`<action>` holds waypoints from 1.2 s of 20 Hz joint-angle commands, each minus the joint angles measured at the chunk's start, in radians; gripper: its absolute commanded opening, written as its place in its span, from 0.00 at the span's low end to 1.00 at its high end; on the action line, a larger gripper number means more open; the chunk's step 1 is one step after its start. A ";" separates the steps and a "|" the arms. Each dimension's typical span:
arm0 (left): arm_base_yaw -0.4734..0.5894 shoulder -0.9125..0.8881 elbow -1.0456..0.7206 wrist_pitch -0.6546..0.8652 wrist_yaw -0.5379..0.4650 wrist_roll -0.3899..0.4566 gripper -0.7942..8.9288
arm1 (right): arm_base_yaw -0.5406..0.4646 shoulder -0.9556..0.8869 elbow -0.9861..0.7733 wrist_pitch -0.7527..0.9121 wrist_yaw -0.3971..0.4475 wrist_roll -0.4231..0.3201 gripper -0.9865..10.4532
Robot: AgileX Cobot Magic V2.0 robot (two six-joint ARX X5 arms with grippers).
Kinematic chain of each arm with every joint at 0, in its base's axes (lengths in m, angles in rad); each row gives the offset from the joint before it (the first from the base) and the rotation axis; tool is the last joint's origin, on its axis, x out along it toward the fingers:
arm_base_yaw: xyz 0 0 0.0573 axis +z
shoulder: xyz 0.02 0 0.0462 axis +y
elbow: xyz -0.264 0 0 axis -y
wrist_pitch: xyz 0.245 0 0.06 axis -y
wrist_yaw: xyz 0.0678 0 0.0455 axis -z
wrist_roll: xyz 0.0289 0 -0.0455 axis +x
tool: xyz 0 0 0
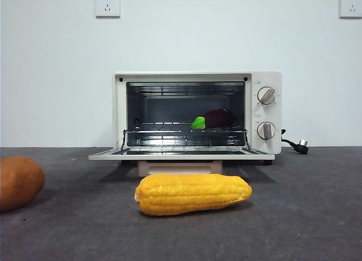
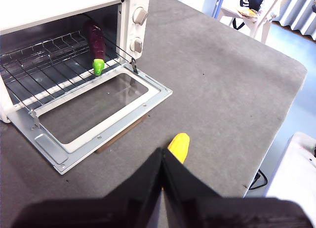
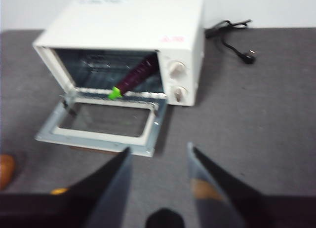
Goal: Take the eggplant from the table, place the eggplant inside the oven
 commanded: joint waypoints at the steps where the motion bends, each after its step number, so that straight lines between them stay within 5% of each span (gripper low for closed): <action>1: -0.002 0.000 -0.005 0.013 -0.003 0.010 0.08 | 0.001 -0.013 0.000 -0.014 0.008 -0.031 0.10; 15: -0.002 0.064 -0.005 0.087 -0.072 0.006 0.08 | 0.001 -0.038 0.000 -0.205 -0.039 -0.074 0.08; 24: 0.048 0.447 -0.005 0.325 -0.151 -0.041 0.08 | 0.001 -0.113 0.000 -0.299 -0.186 -0.059 0.08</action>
